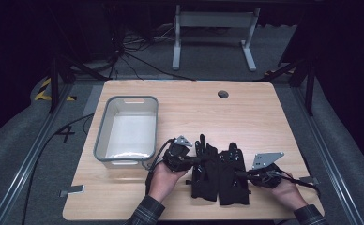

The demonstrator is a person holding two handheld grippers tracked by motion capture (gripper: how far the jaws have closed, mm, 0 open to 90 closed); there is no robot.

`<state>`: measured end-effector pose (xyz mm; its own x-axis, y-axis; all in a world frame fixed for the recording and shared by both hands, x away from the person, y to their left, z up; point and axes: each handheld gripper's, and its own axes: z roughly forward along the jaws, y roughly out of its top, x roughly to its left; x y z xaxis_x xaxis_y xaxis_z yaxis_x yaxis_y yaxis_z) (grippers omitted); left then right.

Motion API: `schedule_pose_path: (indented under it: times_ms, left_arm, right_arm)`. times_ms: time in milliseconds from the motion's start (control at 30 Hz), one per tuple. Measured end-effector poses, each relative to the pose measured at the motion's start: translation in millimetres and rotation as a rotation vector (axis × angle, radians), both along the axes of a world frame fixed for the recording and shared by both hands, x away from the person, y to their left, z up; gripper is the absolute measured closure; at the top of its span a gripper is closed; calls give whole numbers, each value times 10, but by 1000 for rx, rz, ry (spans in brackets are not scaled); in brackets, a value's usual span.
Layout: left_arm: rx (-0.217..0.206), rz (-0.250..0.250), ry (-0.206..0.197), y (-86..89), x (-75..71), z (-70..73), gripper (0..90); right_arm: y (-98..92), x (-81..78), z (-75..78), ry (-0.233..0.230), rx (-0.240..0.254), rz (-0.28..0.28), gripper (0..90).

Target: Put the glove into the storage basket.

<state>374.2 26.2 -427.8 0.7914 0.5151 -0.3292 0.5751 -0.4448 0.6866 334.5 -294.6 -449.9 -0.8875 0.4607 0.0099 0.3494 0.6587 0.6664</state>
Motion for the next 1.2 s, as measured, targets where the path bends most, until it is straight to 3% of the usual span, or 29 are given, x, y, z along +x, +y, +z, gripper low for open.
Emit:
schedule_pose_path:
  times_ms: [100,400,733,833,967,1067,1200]
  left_arm:
    - [1,-9,-2,-18,-1,20,865]
    - [-61,-32,-3,-92,22,106,862]
    - [-96,-49,-17,-204,70,189,862]
    - [-91,-54,-17,-257,80,189,862]
    - [-85,-60,-24,-300,76,193,862]
    - [-86,-56,-20,-310,81,186,862]
    - [-86,-54,-22,-311,81,188,862]
  right_arm:
    - [6,14,-10,3,-2,-1,900]
    - [38,69,-35,15,12,-4,900]
    - [244,122,-21,-8,8,26,900]
    - [180,116,58,-28,39,11,900]
    - [-33,79,126,-55,21,-37,900]
    - [-184,55,67,-26,12,-59,900]
    - [-204,32,10,0,-4,-45,900]
